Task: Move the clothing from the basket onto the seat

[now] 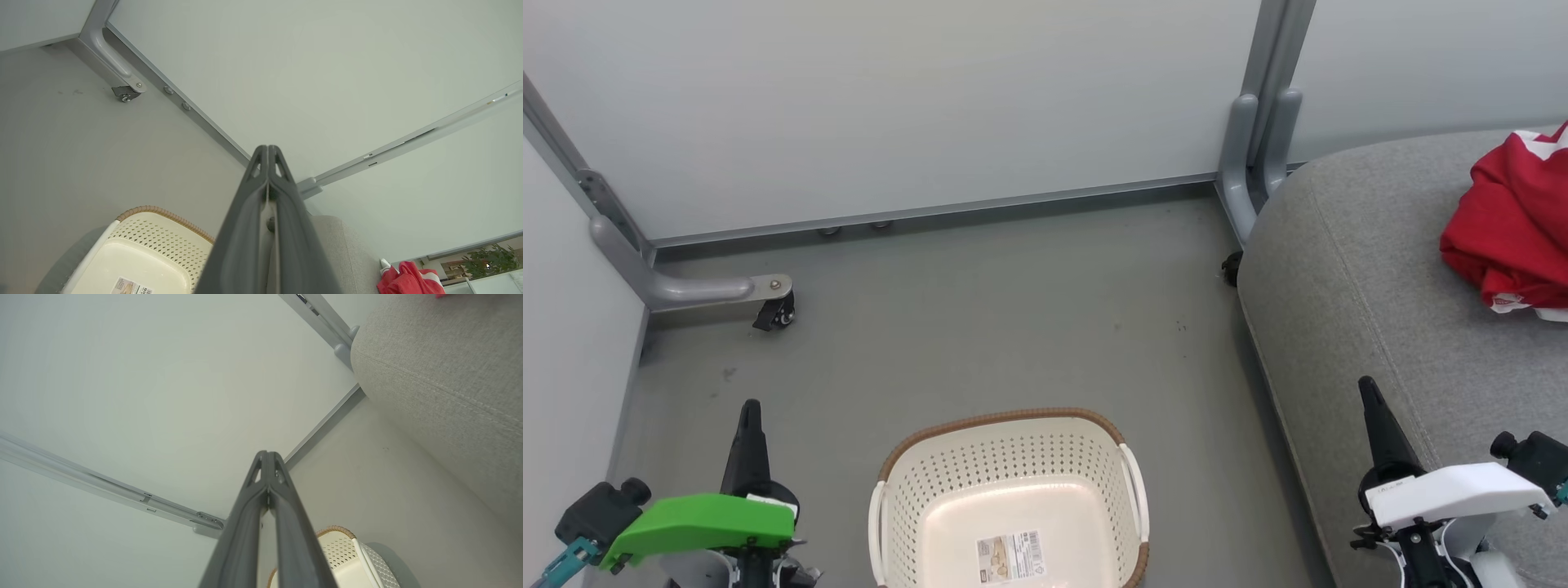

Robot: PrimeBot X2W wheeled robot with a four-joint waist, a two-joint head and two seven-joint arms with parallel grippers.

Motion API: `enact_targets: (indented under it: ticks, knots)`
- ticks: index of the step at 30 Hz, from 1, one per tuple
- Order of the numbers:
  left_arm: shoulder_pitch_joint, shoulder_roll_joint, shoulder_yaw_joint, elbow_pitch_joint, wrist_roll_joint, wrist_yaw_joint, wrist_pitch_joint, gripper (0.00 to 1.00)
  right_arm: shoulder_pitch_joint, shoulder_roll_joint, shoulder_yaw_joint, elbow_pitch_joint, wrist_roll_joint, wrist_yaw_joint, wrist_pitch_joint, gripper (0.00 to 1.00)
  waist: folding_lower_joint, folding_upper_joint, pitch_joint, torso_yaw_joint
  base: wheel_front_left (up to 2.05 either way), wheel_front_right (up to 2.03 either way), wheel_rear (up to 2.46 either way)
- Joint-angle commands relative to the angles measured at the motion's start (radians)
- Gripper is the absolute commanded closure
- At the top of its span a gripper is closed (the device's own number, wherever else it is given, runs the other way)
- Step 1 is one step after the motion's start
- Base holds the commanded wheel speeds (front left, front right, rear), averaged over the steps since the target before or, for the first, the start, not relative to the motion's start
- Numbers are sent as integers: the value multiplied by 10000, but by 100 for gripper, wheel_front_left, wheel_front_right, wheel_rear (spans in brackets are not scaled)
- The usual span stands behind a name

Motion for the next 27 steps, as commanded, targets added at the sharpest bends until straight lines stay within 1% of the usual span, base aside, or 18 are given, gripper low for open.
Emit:
enact_targets:
  ticks: [1, 27]
  knots:
    - [-310, 23, 82, -121, -319, -66, 67, 100, -226, -100, -42, -56, 319, -3, 67, 100, 0, 35, 1, -10, 0, 0, 0]
    - [-482, 20, 384, -107, -2887, -168, 761, 100, -466, -334, -27, 205, 3181, -6, 523, 100, 0, 51, 8, -185, 0, 0, 0]
